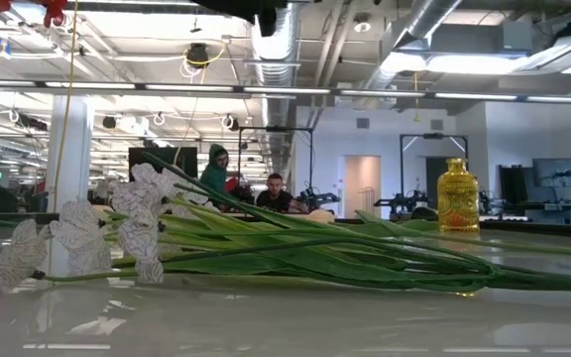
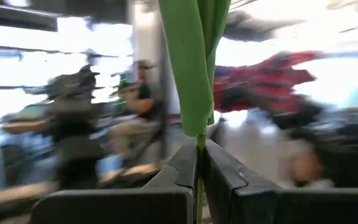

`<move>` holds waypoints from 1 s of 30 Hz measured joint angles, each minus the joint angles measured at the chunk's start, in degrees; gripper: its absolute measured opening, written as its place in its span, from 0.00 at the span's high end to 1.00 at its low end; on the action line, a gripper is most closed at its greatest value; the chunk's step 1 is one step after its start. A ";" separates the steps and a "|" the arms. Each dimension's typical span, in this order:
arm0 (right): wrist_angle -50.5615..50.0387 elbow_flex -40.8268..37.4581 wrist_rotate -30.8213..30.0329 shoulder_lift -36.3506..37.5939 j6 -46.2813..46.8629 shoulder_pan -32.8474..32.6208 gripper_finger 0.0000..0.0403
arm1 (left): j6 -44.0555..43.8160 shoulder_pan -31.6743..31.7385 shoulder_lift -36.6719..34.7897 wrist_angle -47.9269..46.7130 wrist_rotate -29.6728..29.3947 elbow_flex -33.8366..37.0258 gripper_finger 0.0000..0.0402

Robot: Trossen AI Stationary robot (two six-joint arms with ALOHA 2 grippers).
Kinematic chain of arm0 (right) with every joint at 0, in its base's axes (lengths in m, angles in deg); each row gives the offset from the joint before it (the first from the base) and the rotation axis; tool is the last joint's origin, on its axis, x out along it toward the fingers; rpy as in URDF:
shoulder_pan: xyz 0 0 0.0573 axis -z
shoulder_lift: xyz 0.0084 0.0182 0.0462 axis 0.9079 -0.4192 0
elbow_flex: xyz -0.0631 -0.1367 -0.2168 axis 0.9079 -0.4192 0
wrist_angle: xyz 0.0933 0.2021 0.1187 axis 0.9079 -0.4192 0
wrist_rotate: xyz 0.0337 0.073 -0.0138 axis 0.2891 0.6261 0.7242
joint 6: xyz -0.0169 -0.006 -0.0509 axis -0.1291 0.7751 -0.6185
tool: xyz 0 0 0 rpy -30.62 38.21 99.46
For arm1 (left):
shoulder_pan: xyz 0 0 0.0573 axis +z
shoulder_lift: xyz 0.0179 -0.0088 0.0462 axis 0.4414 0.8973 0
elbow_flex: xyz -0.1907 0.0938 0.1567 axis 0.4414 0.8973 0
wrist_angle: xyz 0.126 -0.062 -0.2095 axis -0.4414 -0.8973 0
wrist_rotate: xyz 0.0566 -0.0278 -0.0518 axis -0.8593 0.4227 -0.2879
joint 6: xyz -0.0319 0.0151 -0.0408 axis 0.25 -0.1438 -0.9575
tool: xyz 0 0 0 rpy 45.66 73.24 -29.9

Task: Sort flowers into vase by color
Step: Put the bottom of the red tulip into the red vase

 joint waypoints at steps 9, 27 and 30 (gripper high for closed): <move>-5.03 0.00 0.05 0.11 4.30 -4.15 0.46 | -5.84 -3.46 -7.78 -1.21 18.44 -1.71 1.00; -5.68 0.00 -0.33 0.11 8.55 -10.98 0.47 | -10.07 -4.89 -14.41 1.89 27.45 13.54 1.00; -6.24 0.00 -1.65 0.11 8.61 -11.56 0.47 | -10.59 -6.53 -14.44 6.01 30.09 15.87 1.00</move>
